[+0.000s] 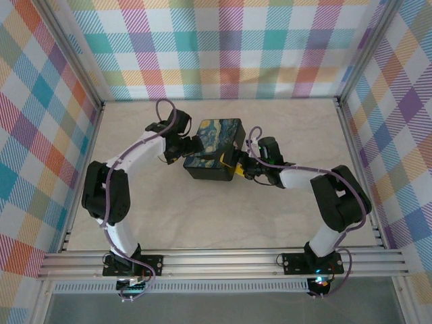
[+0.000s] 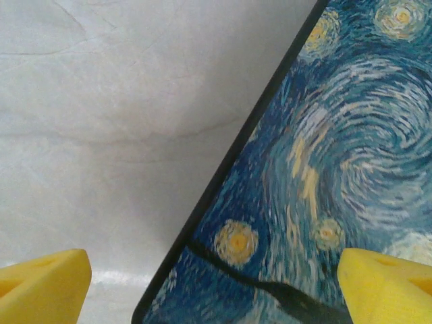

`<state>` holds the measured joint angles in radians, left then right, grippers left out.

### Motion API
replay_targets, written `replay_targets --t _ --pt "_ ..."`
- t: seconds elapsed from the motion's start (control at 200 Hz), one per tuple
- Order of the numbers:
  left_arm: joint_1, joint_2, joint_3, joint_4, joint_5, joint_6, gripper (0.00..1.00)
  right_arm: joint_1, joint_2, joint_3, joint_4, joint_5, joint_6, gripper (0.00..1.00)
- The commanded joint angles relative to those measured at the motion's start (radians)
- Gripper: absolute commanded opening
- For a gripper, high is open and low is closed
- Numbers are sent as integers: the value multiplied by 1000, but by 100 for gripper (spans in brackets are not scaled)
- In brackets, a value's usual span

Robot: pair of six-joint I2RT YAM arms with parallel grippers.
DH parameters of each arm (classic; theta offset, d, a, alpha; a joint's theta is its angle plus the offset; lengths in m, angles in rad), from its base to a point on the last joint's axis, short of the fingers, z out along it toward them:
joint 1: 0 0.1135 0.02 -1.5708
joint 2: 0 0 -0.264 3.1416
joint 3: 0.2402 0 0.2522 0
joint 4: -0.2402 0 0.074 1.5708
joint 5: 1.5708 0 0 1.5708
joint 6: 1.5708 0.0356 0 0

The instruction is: Unlock the padlock with the key

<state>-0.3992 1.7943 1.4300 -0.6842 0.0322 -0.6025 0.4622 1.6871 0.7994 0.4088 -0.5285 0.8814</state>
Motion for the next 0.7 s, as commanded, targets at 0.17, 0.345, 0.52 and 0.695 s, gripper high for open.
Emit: replay_targets --t 0.17,0.345,0.52,0.695 --pt "-10 48 4 4 -32 -12 93 -27 15 44 -126 6 -125 100" --pt "-10 32 6 -6 -45 -8 94 -37 -6 133 -361 63 -256 100" --pt "-6 -5 50 -30 -42 22 94 -40 -63 212 -592 185 -398 100" --pt "24 -106 42 -34 -150 46 100 -85 -199 208 -710 339 -546 100"
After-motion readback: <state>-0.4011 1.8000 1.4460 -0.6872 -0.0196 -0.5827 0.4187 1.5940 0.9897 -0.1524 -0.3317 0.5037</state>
